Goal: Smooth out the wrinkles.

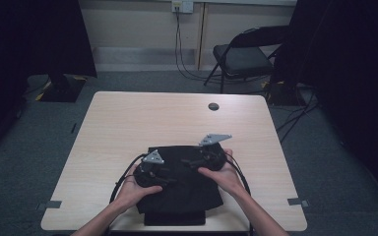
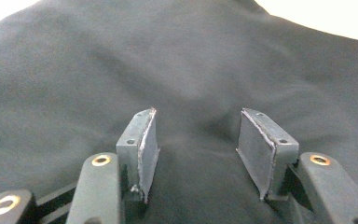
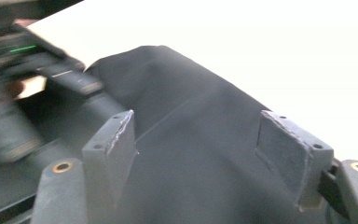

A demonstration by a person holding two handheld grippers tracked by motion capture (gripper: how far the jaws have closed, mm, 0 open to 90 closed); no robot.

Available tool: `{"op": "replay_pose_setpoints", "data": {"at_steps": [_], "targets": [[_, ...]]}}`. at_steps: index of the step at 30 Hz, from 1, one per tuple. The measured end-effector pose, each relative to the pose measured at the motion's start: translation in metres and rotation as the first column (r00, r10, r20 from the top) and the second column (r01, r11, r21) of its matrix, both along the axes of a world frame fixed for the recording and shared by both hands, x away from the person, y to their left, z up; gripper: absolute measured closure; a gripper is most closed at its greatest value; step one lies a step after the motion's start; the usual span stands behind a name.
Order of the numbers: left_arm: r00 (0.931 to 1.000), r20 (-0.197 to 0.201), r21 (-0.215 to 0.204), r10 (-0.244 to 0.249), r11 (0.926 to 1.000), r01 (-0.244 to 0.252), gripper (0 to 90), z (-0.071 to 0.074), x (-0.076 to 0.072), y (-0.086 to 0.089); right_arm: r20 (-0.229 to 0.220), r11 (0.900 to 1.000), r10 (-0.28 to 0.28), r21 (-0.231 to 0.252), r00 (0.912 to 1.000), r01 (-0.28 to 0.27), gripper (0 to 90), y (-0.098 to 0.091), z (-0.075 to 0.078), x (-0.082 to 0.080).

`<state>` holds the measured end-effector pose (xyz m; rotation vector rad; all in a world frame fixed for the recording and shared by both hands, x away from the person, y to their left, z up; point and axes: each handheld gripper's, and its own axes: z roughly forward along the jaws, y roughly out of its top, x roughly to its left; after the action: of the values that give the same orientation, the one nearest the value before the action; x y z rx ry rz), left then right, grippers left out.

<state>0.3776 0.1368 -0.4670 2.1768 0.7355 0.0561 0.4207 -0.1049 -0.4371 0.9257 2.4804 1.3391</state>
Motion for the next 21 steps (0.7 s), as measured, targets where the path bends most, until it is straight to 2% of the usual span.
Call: {"op": "replay_pose_setpoints", "data": {"at_steps": [2,4,5,6,7,8,9,10,11,13,16,18,19,21], "targets": [[0.9998,-0.005,-0.02,-0.021,0.9996,0.021,48.5,0.003,-0.006,0.002,-0.007,1.0,-0.002,-0.003,1.0,0.002,25.9,0.012,-0.002,0.016],[0.9992,0.001,-0.006,-0.04,0.9992,0.04,49.7,0.002,-0.011,0.001,-0.006,0.9997,0.008,-0.023,1.0,-0.008,24.9,0.024,-0.006,0.028],[0.9996,-0.006,-0.006,-0.027,0.9996,0.027,49.9,0.0,-0.011,0.0,-0.006,0.9988,0.016,-0.046,0.9999,-0.016,24.6,0.029,-0.009,0.033],[0.9997,-0.015,-0.003,-0.021,0.9998,0.021,49.7,-0.004,-0.011,-0.001,-0.027,0.9982,0.023,-0.055,0.9994,-0.024,21.8,0.036,-0.013,0.041],[0.9997,-0.015,-0.003,-0.021,0.9998,0.021,49.7,-0.004,-0.011,-0.001,-0.027,0.9982,0.023,-0.055,0.9994,-0.024,21.8,0.036,-0.013,0.041],[0.9996,-0.025,0.007,-0.016,0.9998,0.016,49.3,-0.01,-0.009,-0.003,-0.049,0.9958,0.028,-0.085,0.9984,-0.032,20.9,0.045,-0.023,0.051],[0.9996,-0.025,0.007,-0.016,0.9998,0.016,49.2,-0.01,-0.009,-0.003,-0.044,0.9945,0.029,-0.1,0.9986,-0.033,21.1,0.047,-0.027,0.053],[0.9985,-0.055,0.0,-0.006,1.0,0.006,49.2,-0.015,-0.006,-0.004,-0.041,0.993,0.021,-0.116,0.9989,-0.026,21.6,0.049,-0.032,0.058],[0.9977,-0.067,-0.012,0.002,0.9999,-0.002,49.3,-0.016,-0.004,-0.003,-0.041,0.9919,0.007,-0.127,0.9991,-0.012,21.5,0.049,-0.035,0.06],[0.9976,-0.07,-0.015,0.004,0.9999,-0.005,49.9,-0.016,-0.003,-0.003,-0.036,0.9899,0.003,-0.141,0.9993,-0.008,21.1,0.048,-0.041,0.064],[0.9984,-0.056,-0.009,0.004,0.9999,-0.005,49.9,-0.015,-0.001,-0.004,-0.053,0.9906,-0.001,-0.137,0.9986,-0.006,19.2,0.045,-0.047,0.071],[0.9992,-0.039,-0.014,0.008,0.9999,-0.009,47.6,-0.015,0.001,-0.005,-0.062,0.99,0.001,-0.141,0.9981,-0.01,18.6,0.046,-0.049,0.073],[0.9993,-0.034,-0.016,0.015,0.9997,-0.016,43.3,-0.015,0.002,-0.005,-0.066,0.9895,0.001,-0.144,0.9978,-0.011,18.0,0.047,-0.05,0.075],[0.9988,-0.044,-0.003,0.021,0.9998,-0.021,43.3,-0.015,0.005,-0.007,-0.074,0.9899,0.001,-0.142,0.9972,-0.012,17.7,0.048,-0.053,0.076]]}}
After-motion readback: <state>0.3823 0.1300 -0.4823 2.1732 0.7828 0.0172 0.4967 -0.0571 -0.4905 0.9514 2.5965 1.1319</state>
